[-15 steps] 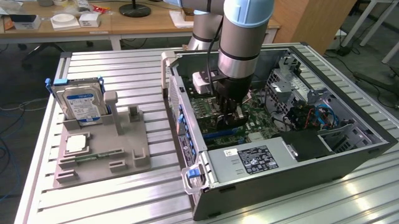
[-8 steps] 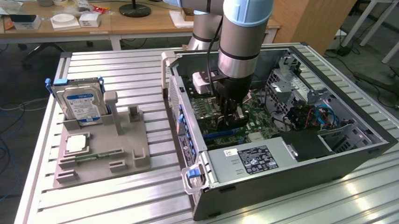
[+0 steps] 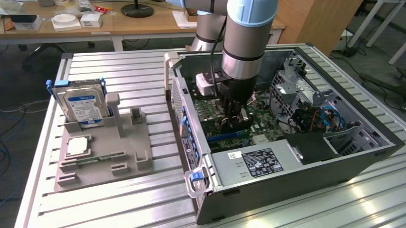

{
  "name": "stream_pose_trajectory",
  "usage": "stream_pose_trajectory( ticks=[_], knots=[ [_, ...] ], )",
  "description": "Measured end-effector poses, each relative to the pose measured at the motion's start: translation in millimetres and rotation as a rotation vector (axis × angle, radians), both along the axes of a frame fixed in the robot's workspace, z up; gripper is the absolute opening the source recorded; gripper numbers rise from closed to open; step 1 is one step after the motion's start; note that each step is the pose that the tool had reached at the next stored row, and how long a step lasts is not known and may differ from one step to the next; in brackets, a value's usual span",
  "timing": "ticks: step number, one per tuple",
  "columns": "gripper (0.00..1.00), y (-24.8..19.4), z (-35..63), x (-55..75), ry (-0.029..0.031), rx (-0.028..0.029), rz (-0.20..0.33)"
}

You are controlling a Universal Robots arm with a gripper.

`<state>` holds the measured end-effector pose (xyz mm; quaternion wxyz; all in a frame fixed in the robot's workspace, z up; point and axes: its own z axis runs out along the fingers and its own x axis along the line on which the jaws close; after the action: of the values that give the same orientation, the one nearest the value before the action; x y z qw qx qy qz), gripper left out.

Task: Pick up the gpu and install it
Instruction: 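Insert the gpu into the slot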

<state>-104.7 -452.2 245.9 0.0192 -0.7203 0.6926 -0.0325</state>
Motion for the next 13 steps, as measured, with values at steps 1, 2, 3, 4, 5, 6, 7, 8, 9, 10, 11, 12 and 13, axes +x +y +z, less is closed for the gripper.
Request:
stream_pose_trajectory(
  ticks=[1, 2, 3, 4, 5, 6, 7, 8, 9, 10, 11, 12, 13],
  knots=[
    [0.27, 0.0, 0.0, 0.0, 0.0, 0.0009, 0.0],
    [0.27, 0.1, 0.0, 0.0, -0.0001, 0.0054, 0.0],
    [0.27, 0.0, -0.1, 0.0, -0.0001, 0.013, 0.0],
    [0.27, 0.0, 0.0, 0.0, 0.0, 0.0187, 0.0],
    [0.27, 0.1, 0.0, 0.0, 0.0, 0.0193, 0.0],
    [0.27, 0.1, 0.0, 0.0, 0.0, 0.0194, 0.0],
    [0.27, 0.0, -0.1, 0.0, 0.0, 0.0194, 0.0],
    [0.27, 0.0, -0.1, 0.0, 0.0, 0.0194, 0.0],
    [0.27, 0.0, -0.1, 0.0, 0.0, 0.0194, 0.0],
    [0.27, 0.0, -0.1, 0.0, 0.0, 0.0194, 0.0],
    [0.27, 0.0, -0.1, 0.0, 0.0, 0.0194, 0.0],
    [0.27, 0.0, -0.1, 0.0, 0.0, 0.0195, 0.0],
    [0.27, 0.0, -0.1, 0.0, 0.0, 0.0195, 0.0]
  ],
)
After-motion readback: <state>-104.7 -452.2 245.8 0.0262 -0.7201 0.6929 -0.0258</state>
